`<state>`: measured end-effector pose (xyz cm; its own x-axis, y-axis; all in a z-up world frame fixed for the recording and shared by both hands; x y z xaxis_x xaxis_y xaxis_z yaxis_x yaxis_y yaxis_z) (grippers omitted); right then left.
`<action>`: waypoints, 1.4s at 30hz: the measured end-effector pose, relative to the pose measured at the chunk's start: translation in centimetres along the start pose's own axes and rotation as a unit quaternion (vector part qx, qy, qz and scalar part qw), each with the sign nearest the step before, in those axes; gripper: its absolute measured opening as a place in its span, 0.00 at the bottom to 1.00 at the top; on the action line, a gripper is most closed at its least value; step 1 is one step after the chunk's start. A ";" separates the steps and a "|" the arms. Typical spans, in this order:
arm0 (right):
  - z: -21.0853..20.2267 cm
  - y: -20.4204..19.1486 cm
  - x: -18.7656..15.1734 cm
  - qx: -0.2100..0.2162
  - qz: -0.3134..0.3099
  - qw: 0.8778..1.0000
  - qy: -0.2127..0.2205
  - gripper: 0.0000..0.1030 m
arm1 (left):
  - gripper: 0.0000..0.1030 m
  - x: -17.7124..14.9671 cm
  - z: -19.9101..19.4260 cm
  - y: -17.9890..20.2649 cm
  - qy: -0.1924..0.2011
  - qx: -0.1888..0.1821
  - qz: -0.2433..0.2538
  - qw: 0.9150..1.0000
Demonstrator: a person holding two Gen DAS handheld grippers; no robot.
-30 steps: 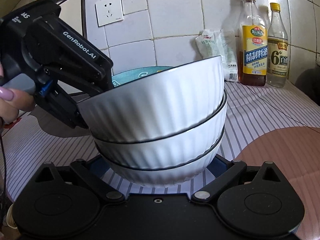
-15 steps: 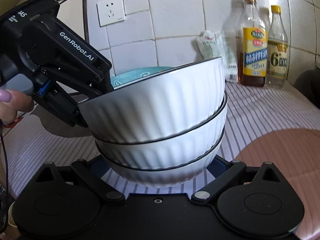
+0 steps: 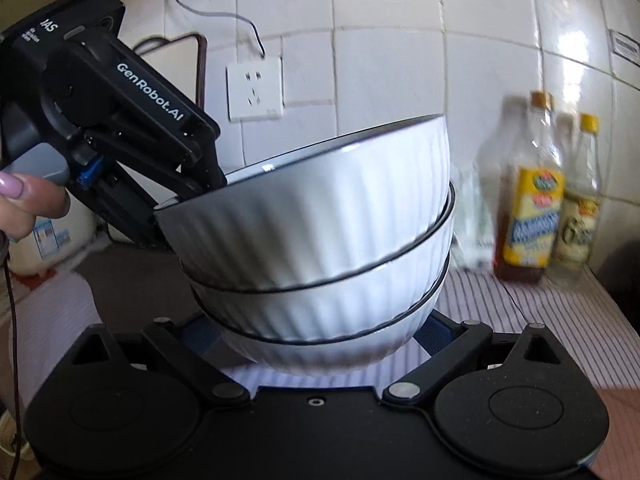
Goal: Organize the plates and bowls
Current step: 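Carry the bowl stack with the left gripper over the teal Egg plates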
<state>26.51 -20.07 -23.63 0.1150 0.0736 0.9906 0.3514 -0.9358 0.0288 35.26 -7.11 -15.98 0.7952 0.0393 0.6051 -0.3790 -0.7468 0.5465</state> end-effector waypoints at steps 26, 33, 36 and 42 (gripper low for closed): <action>12.4 -2.1 -1.3 0.063 0.022 0.996 -0.051 0.98 | 0.34 5.3 4.3 -9.7 0.022 0.070 -0.043 0.996; 13.0 -1.9 -2.5 0.057 0.018 0.995 -0.075 0.98 | 0.36 4.8 5.5 -10.3 0.013 0.069 -0.052 0.996; 13.2 -1.8 -2.8 0.058 0.018 0.995 -0.080 0.98 | 0.36 4.7 5.8 -10.3 0.009 0.072 -0.051 0.996; 13.8 -1.5 -3.4 0.058 0.027 0.994 -0.094 0.98 | 0.37 4.6 6.1 -10.2 0.011 0.088 -0.033 0.996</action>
Point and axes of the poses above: each gripper's, at about its wrist camera, not at the fingertips, and z roughly the way its jaws point, y to its right, x to its top, the point moved 10 cm from there along z, roughly the way its jaws point, and after that the axes turned 11 degrees about y, right-handed, at the moved point
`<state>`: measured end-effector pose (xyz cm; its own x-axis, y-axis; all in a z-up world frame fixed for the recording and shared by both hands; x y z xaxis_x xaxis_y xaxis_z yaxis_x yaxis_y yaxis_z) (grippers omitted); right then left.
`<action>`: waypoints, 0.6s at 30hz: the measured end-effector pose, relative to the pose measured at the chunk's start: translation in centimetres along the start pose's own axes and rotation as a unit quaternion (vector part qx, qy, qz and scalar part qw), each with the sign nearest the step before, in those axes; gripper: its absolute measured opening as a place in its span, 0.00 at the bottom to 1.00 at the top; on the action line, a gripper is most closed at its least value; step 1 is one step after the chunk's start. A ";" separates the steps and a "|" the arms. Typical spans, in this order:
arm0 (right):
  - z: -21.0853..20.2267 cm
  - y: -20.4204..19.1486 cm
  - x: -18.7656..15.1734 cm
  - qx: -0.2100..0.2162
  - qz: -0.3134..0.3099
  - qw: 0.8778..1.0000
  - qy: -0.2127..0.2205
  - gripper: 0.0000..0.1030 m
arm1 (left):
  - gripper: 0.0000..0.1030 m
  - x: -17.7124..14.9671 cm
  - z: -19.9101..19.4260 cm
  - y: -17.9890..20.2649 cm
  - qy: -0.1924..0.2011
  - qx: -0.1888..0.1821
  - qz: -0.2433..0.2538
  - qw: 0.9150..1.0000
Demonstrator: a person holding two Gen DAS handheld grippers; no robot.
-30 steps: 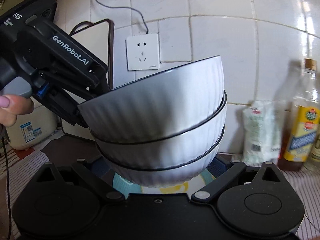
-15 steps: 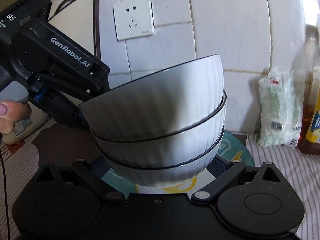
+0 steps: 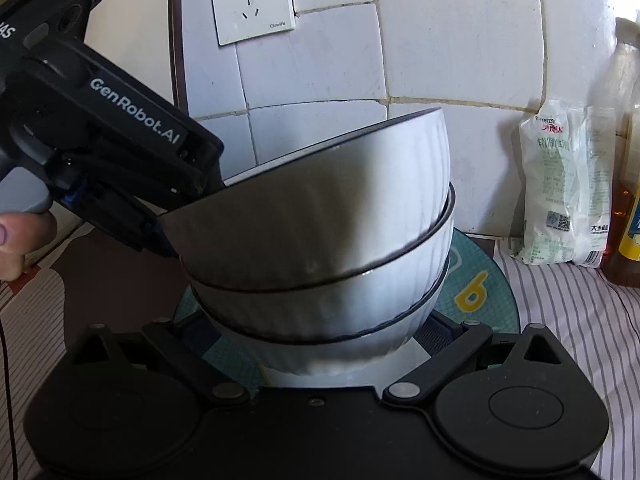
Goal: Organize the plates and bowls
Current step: 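Carry the bowl stack with the left gripper over the teal Egg plates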
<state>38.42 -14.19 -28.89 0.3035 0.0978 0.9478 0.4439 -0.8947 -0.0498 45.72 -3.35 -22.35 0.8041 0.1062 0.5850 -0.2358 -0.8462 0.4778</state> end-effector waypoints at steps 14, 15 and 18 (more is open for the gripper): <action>-0.2 -0.4 -0.4 -0.026 -0.005 0.999 -0.024 0.98 | 0.43 -0.1 0.1 0.8 0.010 0.038 0.063 0.997; -0.4 -0.5 -0.4 -0.030 -0.009 0.999 -0.026 0.98 | 0.41 -0.1 0.1 1.0 0.012 0.038 0.064 0.997; -1.2 -0.8 -0.2 -0.036 -0.016 0.999 -0.028 0.98 | 0.40 0.0 0.1 1.0 0.017 0.042 0.056 0.997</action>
Point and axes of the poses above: each gripper's, at about its wrist camera, not at the fingertips, and z roughly the way its jaws point, y to its right, x to its top, the point moved 10 cm from there along z, roughly the way its jaws point, and after that the axes turned 11 degrees about y, right-handed, at the moved point
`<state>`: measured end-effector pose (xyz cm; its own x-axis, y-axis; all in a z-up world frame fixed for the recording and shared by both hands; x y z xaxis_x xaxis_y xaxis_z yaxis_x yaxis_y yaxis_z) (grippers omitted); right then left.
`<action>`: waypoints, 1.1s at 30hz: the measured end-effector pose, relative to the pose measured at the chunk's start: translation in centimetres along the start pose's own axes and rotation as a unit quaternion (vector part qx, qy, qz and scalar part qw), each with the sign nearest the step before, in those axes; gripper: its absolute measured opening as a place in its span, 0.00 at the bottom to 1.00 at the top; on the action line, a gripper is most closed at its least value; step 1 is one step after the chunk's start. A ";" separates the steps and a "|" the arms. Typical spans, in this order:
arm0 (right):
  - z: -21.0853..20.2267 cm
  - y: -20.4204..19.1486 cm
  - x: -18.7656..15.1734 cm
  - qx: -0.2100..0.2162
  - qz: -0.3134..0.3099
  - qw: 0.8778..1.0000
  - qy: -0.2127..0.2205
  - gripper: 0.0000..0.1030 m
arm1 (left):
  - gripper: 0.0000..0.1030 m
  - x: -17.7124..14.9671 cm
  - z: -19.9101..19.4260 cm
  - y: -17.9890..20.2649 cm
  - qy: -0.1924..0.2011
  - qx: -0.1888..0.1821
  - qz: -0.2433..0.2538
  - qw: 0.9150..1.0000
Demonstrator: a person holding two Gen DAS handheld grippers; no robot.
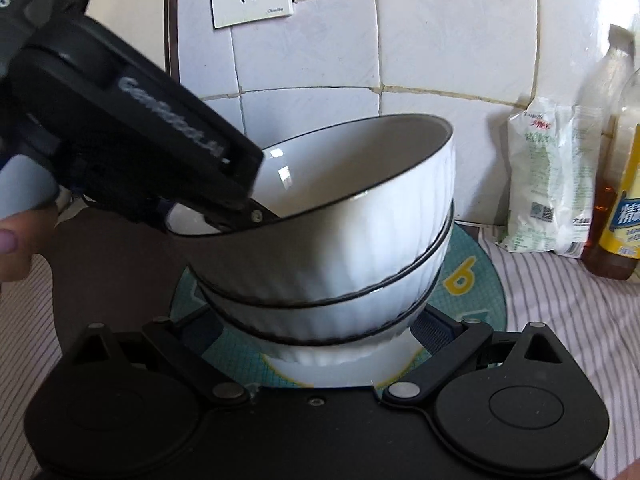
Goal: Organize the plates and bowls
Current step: 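Carry the bowl stack with the left gripper over the teal Egg plates, then lower the bowl stack onto the teal plates and open the left gripper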
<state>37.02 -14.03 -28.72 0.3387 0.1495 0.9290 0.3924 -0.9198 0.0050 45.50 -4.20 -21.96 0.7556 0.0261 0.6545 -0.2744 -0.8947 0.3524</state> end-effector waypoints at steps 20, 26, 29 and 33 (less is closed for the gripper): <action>-10.8 0.1 1.1 -0.045 0.054 0.996 0.062 0.98 | 0.50 -0.1 -8.6 3.3 0.018 0.024 0.011 0.999; -13.2 0.3 2.4 -0.055 0.045 0.995 0.065 0.98 | 0.52 -0.5 -12.0 3.9 0.036 0.028 0.003 0.999; -14.4 0.3 2.9 -0.058 0.042 0.996 0.062 0.98 | 0.54 -1.0 -13.6 4.1 0.042 0.029 0.003 0.999; -16.1 0.1 3.3 -0.063 0.032 0.996 0.054 0.98 | 0.54 -1.6 -15.7 4.3 0.051 0.038 0.005 0.998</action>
Point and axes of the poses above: each gripper's, at about its wrist camera, not at the fingertips, and z roughly the way its jaws point, y to its right, x to its top, the point moved 10 cm from there along z, roughly the way its jaws point, and after that the axes turned 11 degrees about y, right-handed, at the moved point
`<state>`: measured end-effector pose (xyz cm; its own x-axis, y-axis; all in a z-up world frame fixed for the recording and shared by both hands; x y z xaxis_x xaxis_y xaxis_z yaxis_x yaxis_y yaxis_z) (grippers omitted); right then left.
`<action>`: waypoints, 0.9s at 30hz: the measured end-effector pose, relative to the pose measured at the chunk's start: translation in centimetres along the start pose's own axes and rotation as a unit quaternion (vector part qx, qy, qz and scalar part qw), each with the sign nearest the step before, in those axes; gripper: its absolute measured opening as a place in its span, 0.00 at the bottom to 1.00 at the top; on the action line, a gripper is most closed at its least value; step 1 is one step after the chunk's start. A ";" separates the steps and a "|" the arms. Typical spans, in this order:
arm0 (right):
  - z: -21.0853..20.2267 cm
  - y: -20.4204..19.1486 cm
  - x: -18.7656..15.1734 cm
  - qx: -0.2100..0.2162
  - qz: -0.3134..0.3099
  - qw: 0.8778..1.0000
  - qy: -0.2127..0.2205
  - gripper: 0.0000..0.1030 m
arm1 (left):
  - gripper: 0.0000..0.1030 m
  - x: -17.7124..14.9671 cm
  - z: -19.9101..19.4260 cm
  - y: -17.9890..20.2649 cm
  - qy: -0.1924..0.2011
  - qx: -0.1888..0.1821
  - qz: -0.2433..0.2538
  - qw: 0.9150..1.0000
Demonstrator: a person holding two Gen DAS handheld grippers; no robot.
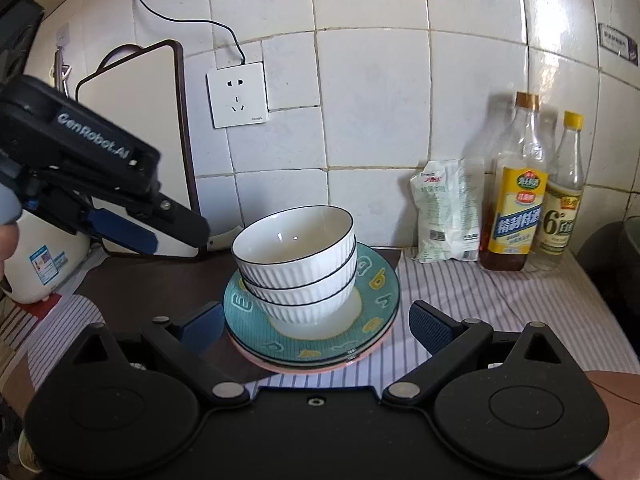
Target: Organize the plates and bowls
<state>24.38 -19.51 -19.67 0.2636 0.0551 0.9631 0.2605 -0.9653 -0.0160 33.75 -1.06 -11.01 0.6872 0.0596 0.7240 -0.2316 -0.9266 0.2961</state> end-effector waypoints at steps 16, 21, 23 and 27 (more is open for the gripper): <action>-5.6 -1.4 3.1 -0.027 -0.069 0.997 -0.023 0.98 | 0.61 -1.3 -6.4 -0.3 0.019 0.039 0.002 0.999; -6.8 -1.8 3.5 -0.029 -0.056 0.998 -0.027 0.98 | 0.63 -2.1 -7.9 -0.2 0.017 0.047 0.011 0.999; -7.4 -1.8 3.6 -0.025 -0.043 0.998 -0.028 0.98 | 0.64 -2.6 -8.4 0.0 0.014 0.048 0.014 0.999; -8.3 -1.2 3.7 -0.025 -0.014 0.999 -0.020 0.98 | 0.68 -3.6 -9.1 0.3 0.012 0.048 0.028 0.998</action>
<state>17.30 -20.25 -13.90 0.2931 0.0923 0.9516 0.2224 -0.9746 0.0260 24.95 1.88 -7.81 0.6588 0.0149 0.7522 -0.2004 -0.9602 0.1945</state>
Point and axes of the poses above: each gripper's, at about its wrist camera, not at the fingertips, and z roughly the way its jaws point, y to its right, x to its top, the point moved 10 cm from there along z, roughly the way its jaws point, and after that the axes turned 11 degrees about y, right-handed, at the moved point
